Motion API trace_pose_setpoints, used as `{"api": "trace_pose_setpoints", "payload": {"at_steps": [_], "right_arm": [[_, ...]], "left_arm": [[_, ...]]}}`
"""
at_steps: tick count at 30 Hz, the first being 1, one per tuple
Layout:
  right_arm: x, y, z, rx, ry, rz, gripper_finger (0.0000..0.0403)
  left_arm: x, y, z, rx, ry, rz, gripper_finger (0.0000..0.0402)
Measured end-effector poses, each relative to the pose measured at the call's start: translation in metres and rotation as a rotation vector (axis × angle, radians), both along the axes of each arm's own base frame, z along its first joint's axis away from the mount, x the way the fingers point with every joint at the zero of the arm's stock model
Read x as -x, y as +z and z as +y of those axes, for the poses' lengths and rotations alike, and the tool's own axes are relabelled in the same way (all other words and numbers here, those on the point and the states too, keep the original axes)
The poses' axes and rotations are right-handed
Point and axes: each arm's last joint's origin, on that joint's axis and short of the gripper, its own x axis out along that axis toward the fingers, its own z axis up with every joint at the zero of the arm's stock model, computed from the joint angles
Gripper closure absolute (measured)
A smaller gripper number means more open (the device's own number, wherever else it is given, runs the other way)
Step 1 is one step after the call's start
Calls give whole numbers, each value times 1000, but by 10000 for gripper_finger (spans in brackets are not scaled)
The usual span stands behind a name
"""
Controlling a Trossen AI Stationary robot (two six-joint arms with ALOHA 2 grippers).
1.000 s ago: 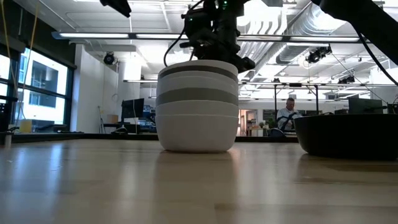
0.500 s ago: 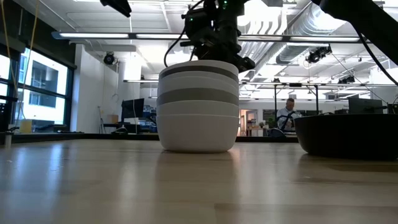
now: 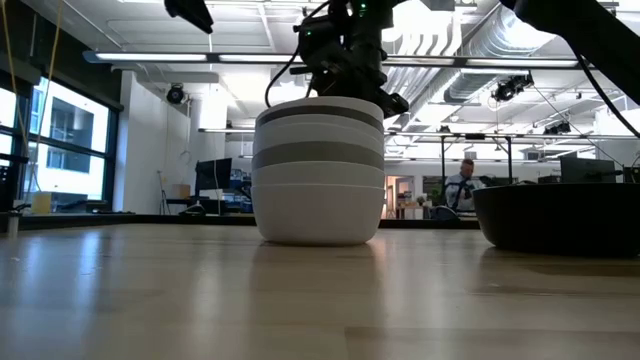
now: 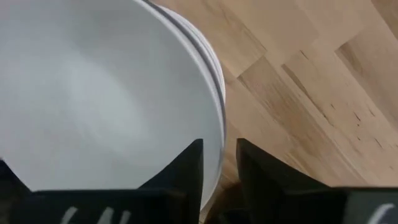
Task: Nest bowls inside each other
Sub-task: Stack the white bowl on top of the dark gray bowl
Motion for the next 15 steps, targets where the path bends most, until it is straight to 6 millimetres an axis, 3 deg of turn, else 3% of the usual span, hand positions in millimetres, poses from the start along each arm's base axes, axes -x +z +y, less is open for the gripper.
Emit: {"api": "trace_pose_setpoints", "payload": {"at_steps": [10,15], "right_arm": [[0,31,-6,55,-22,-103,314],[1,29,-6,51,-21,-77,322]], "left_arm": [[-4,-5,4,-20,-11,0,220],[-4,-5,4,-20,-11,1,220]]}}
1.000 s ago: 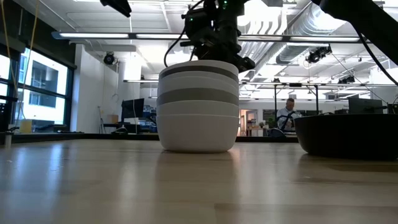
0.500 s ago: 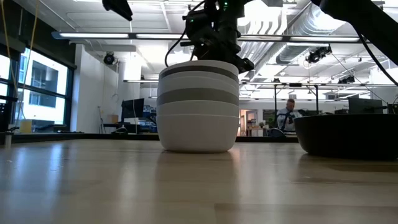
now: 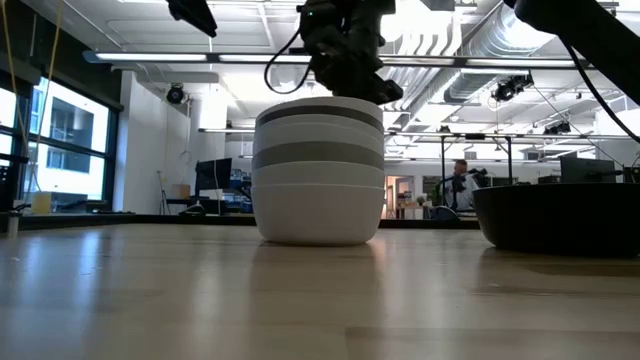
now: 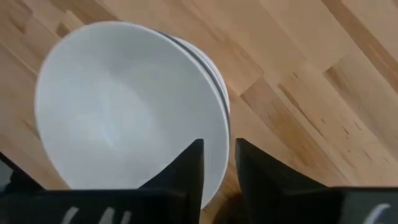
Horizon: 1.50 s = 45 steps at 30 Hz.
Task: Nest bowls inside each other
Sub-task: Stack the white bowl on top of the dark gray bowl
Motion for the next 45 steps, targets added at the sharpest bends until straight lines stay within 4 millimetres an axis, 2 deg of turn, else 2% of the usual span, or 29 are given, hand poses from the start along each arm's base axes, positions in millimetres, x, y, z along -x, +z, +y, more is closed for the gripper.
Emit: {"api": "trace_pose_setpoints", "payload": {"at_steps": [9,42,45], "right_arm": [[-1,-5,0,12,3,13,398],[-5,-5,10,6,12,1,403],[-6,-12,10,0,7,17,403]], "left_arm": [[0,0,0,-1,1,1,220],[4,-3,-4,47,9,36,220],[6,-2,-6,41,9,29,220]]}}
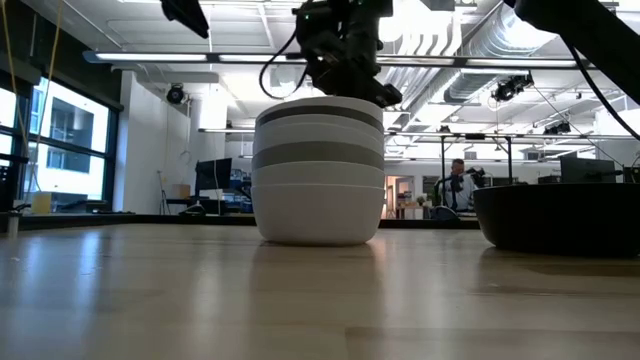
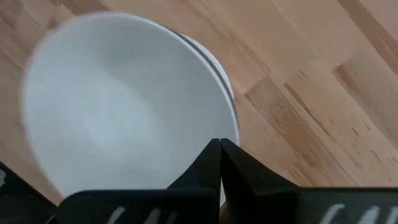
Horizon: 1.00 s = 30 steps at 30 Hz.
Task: Nest bowls inside each other
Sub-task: Stack the white bowl on top of the dark gray bowl, then stack the black bowl on top of the white bowl
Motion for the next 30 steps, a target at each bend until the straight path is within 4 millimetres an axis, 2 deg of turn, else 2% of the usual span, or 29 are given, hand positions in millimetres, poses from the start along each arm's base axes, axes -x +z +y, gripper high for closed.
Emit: {"api": "trace_pose_setpoints", "payload": {"at_steps": [5,24,26,30], "right_arm": [[0,-14,0,-15,1,39,403],[0,-14,-2,-4,6,31,403],[0,-11,-2,2,31,19,403],[-2,9,-2,35,116,-67,402]], "left_arm": [[5,4,-5,-15,0,-15,220],[8,6,-8,-25,-1,-25,220],[8,6,-8,-27,-3,-24,220],[7,7,-8,-39,-9,-27,220]]}}
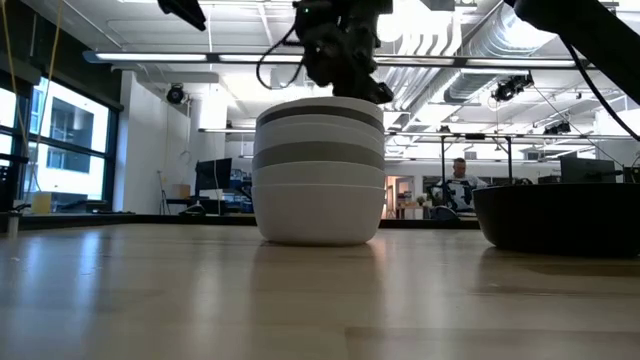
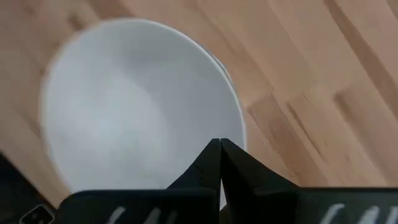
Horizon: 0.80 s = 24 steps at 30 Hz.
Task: Nest bowls inside each other
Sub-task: Stack the black bowl on top of the white bowl
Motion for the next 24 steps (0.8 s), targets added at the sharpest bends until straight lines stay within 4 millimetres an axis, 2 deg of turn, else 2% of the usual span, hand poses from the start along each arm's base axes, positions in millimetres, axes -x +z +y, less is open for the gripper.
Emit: {"api": "trace_pose_setpoints", "payload": {"at_steps": [4,7,13,19,24], "right_arm": [[1,26,1,-26,111,-125,402],[11,40,1,-34,216,-226,402],[34,75,-12,101,376,-353,402],[70,105,-26,238,470,-397,402],[98,131,-32,312,451,-459,402]], "left_arm": [[0,0,0,-5,-1,-3,220],[-1,1,1,-15,-7,-8,220],[-3,4,3,-49,-9,-44,220],[-5,7,4,-64,-27,-80,220],[-7,9,6,-89,-21,-99,220]]}}
